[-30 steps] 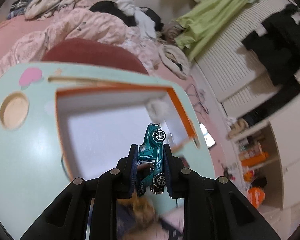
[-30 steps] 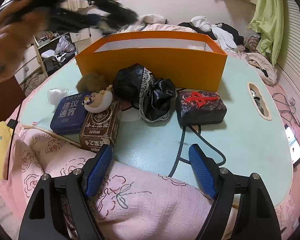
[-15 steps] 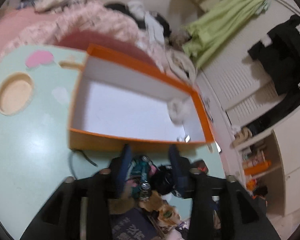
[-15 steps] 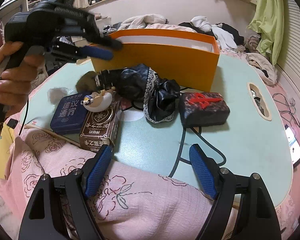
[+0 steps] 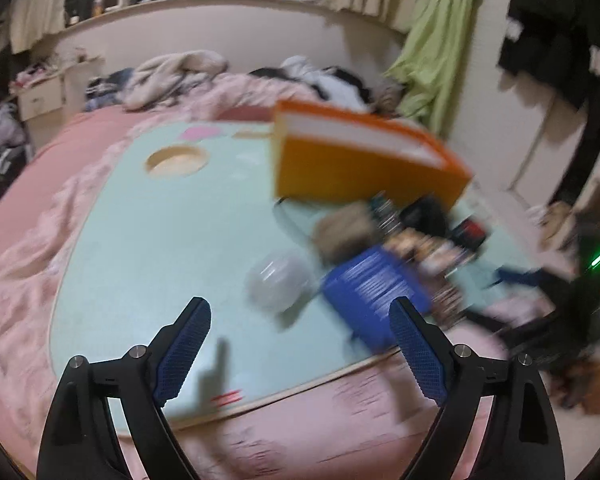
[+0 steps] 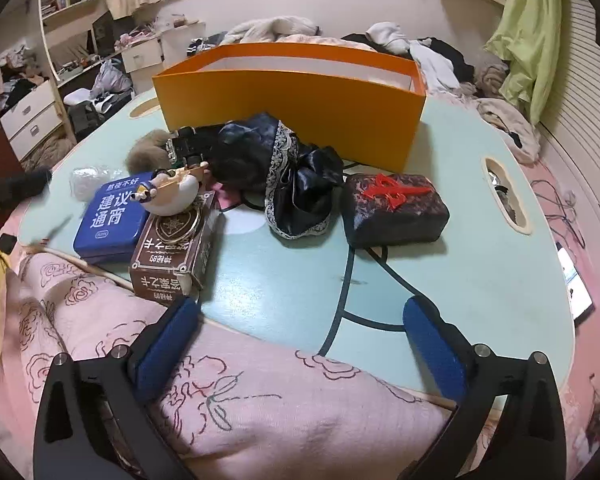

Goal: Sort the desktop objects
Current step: 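Lift the green toy car out and set it beside the grey fur ball with left tool, then reach into the orange box and grasp the white fluffy ball with right tool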

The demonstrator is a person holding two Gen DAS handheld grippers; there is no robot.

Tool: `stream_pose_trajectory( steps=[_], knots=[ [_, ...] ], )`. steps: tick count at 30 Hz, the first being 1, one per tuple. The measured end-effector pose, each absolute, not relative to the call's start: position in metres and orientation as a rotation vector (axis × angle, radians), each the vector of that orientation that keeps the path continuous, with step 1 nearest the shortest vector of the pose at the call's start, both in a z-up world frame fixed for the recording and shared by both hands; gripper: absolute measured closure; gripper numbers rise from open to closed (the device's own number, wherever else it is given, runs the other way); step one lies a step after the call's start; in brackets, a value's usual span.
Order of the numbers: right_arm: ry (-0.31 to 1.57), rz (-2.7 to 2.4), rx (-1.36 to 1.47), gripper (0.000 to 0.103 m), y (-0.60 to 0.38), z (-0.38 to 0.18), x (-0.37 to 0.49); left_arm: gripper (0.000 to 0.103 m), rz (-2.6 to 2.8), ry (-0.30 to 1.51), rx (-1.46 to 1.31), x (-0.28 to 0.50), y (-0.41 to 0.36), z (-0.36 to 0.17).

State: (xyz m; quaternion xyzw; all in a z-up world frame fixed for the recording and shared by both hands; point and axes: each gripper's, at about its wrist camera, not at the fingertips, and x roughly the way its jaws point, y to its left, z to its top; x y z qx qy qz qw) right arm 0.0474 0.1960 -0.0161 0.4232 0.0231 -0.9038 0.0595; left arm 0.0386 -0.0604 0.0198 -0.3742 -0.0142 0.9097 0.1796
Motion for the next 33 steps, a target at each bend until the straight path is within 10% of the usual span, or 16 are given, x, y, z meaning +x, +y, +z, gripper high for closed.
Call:
stream_pose_trajectory(
  steps=[17, 33],
  knots=[
    [0.071, -2.737, 1.282, 0.001, 0.196, -0.015, 0.05, 0.013, 2.353, -0.094, -0.915, 0.038, -0.027, 0.026],
    [0.021, -2.736, 1.247, 0.011, 0.2, -0.009, 0.05, 0.0, 2.578, 0.271, -1.013, 0.05, -0.01, -0.007]
  ],
)
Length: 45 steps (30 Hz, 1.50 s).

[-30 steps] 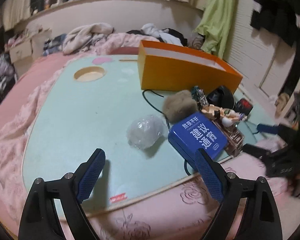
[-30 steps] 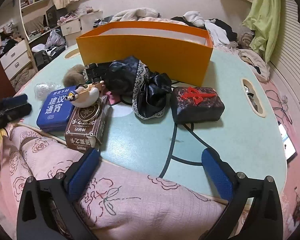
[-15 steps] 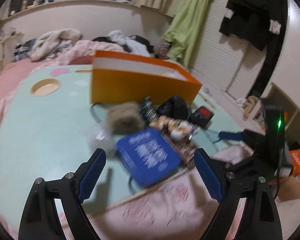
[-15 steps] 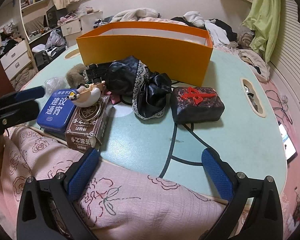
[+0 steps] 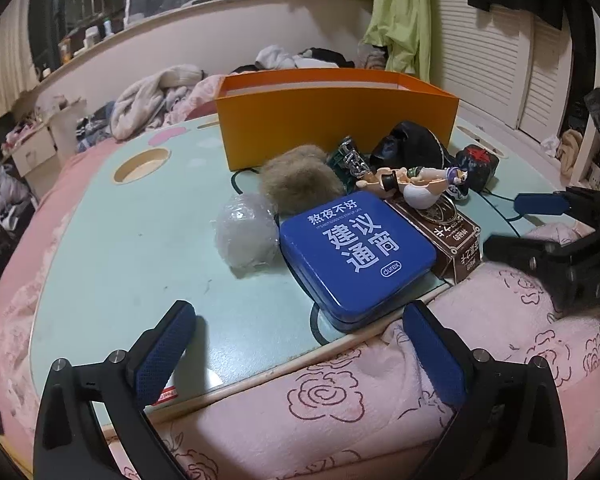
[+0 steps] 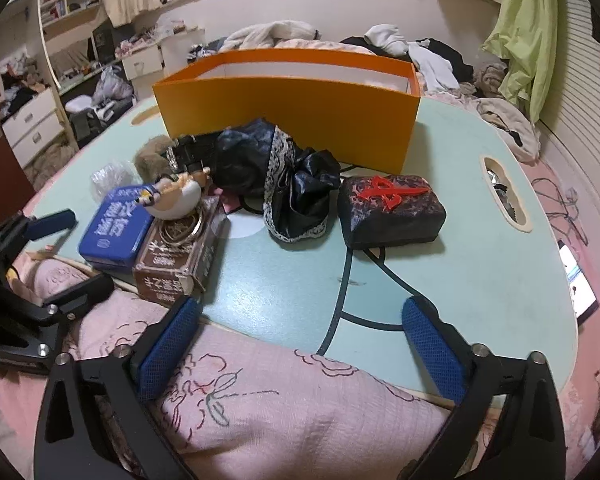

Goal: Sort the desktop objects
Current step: 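Reach into the orange box and grasp the white fluffy ball with right tool, then lift the white fluffy ball out and set it beside the red-emblem case with right tool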

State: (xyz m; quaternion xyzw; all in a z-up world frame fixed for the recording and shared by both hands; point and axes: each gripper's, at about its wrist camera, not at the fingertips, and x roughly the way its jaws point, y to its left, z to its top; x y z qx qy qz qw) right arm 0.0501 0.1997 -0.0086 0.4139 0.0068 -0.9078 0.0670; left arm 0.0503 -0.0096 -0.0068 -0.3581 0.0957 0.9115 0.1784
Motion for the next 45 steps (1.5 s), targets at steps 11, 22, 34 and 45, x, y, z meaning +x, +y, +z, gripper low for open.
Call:
stream_pose_trajectory(
  steps=[11, 22, 34, 45],
  knots=[
    [-0.064, -2.819, 1.099, 0.064, 0.22, 0.08, -0.019, 0.0, 2.577, 0.268, -1.01, 0.052, -0.01, -0.006],
    [0.038, -2.705, 1.628, 0.064, 0.222, 0.062, -0.173, 0.0, 2.579, 0.263, -1.0, 0.056, -0.009, -0.002],
    [0.022, -2.746, 1.607, 0.084, 0.213, 0.037, -0.16, 0.0, 2.58, 0.26, -0.993, 0.056, -0.011, -0.002],
    [-0.282, -2.546, 1.162, 0.083, 0.211, 0.085, -0.017, 0.0, 2.578, 0.258, -0.993, 0.055, -0.011, -0.003]
  ],
)
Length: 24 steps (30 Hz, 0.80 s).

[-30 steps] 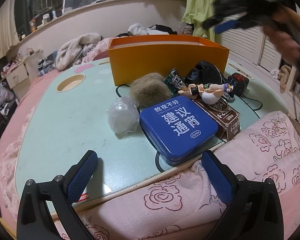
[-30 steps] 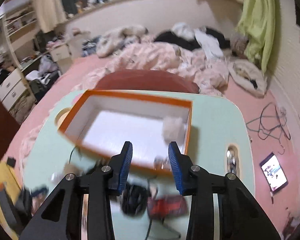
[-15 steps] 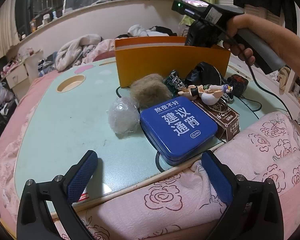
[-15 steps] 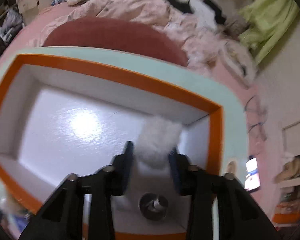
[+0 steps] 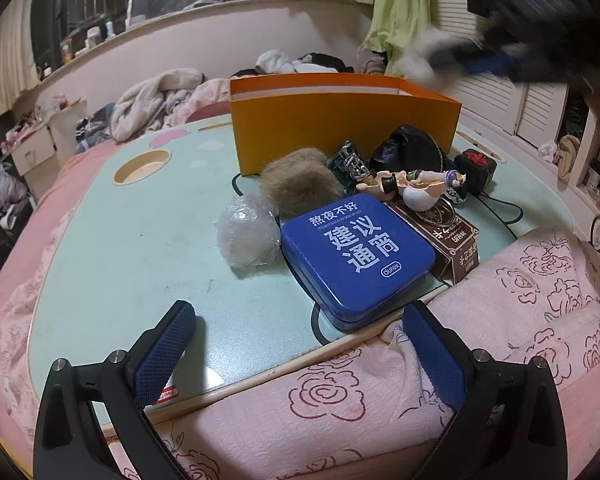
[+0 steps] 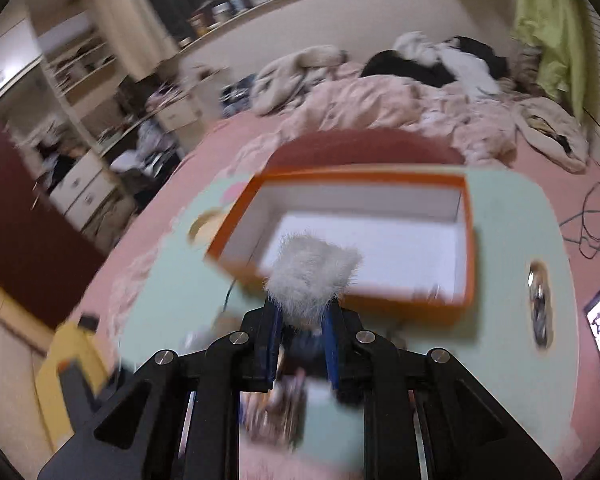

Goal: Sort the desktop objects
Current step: 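Lift the white fluffy ball out and set it beside the red-emblem case with right tool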

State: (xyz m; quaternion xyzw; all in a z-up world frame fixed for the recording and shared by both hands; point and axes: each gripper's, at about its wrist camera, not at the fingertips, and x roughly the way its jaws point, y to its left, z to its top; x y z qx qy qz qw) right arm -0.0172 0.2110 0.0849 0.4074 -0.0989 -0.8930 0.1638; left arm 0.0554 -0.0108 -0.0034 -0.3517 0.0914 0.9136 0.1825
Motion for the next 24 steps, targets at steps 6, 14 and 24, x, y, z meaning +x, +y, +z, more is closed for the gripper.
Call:
stream_pose_trajectory(
  steps=[6, 14, 24],
  knots=[
    [-0.139, -2.536, 1.278, 0.08, 0.187, 0.029, 0.007, 0.0, 2.577, 0.258, -0.992, 0.055, -0.012, -0.003],
    [-0.18, -2.771, 1.016, 0.02, 0.194, 0.042, 0.031, 0.0, 2.577, 0.254, -0.992, 0.055, -0.011, -0.005],
    [0.087, -2.752, 1.272, 0.004, 0.193, -0.015, 0.059, 0.0, 2.578, 0.259, -0.993, 0.055, -0.009, -0.006]
  ],
)
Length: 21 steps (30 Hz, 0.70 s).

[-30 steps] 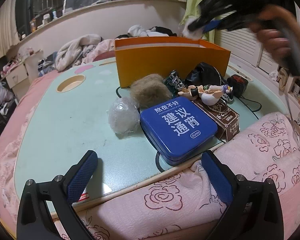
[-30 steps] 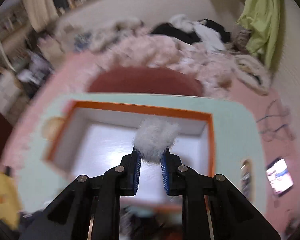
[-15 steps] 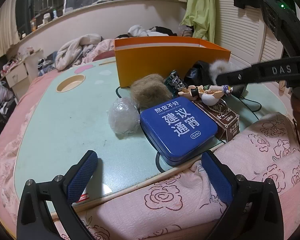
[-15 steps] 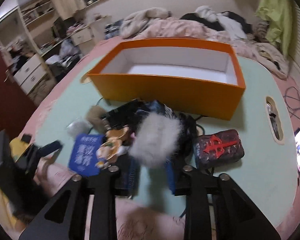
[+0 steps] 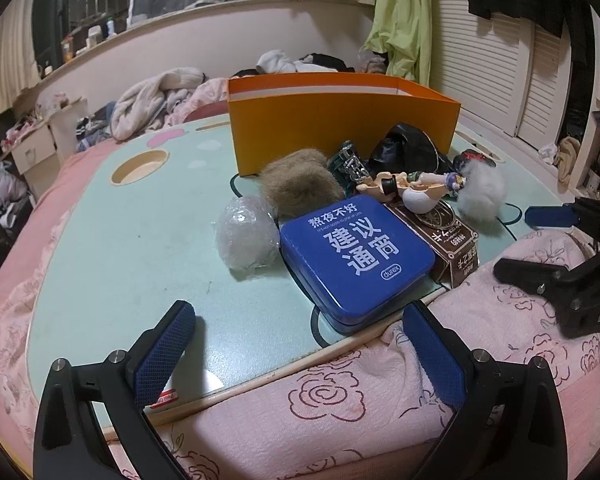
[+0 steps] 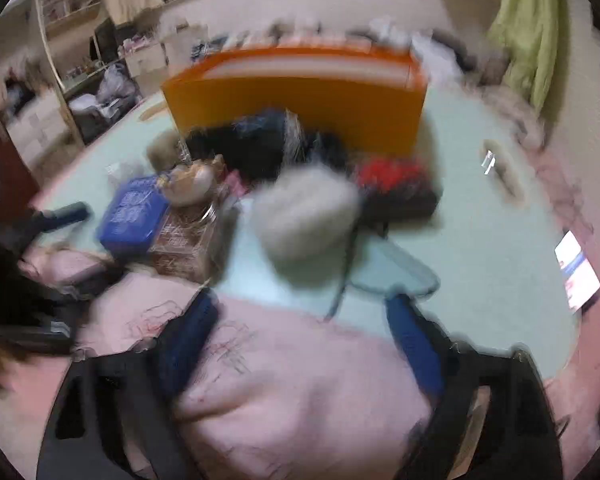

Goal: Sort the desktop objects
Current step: 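Lift the white fluffy ball out and set it beside the red-emblem case with right tool, then reach into the orange box and grasp the small silver item with left tool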

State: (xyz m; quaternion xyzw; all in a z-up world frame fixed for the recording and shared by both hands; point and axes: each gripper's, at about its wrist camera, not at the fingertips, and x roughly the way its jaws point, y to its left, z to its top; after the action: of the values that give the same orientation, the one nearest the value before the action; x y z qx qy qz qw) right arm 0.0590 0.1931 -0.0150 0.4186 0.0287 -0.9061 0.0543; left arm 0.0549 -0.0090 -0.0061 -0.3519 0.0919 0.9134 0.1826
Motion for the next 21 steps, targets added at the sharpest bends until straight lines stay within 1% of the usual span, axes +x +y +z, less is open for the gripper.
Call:
stream_pose_trajectory(
  steps=[1, 4, 8, 14, 18, 21],
  knots=[
    [0.096, -2.75, 1.307, 0.001, 0.192, -0.02, 0.053, 0.0, 2.579, 0.258, -0.995, 0.055, -0.008, -0.007],
    [0.126, -2.749, 1.315, 0.001, 0.189, -0.028, 0.043, 0.0, 2.579, 0.254, -0.995, 0.056, -0.007, -0.007],
    [0.12, -2.751, 1.309, 0.001, 0.187, -0.034, 0.04, 0.0, 2.579, 0.245, -0.99, 0.056, -0.008, -0.007],
    [0.12, -2.752, 1.307, 0.001, 0.189, -0.034, 0.04, 0.0, 2.538, -0.016, -0.89, 0.06, -0.033, -0.001],
    [0.121, -2.753, 1.306, 0.001, 0.189, -0.033, 0.042, 0.0, 2.537, -0.072, -0.826, 0.063, -0.034, 0.013],
    [0.118, -2.752, 1.306, 0.001, 0.189, -0.033, 0.043, 0.0, 2.507, -0.15, -0.79, 0.05, -0.021, 0.044]
  ],
)
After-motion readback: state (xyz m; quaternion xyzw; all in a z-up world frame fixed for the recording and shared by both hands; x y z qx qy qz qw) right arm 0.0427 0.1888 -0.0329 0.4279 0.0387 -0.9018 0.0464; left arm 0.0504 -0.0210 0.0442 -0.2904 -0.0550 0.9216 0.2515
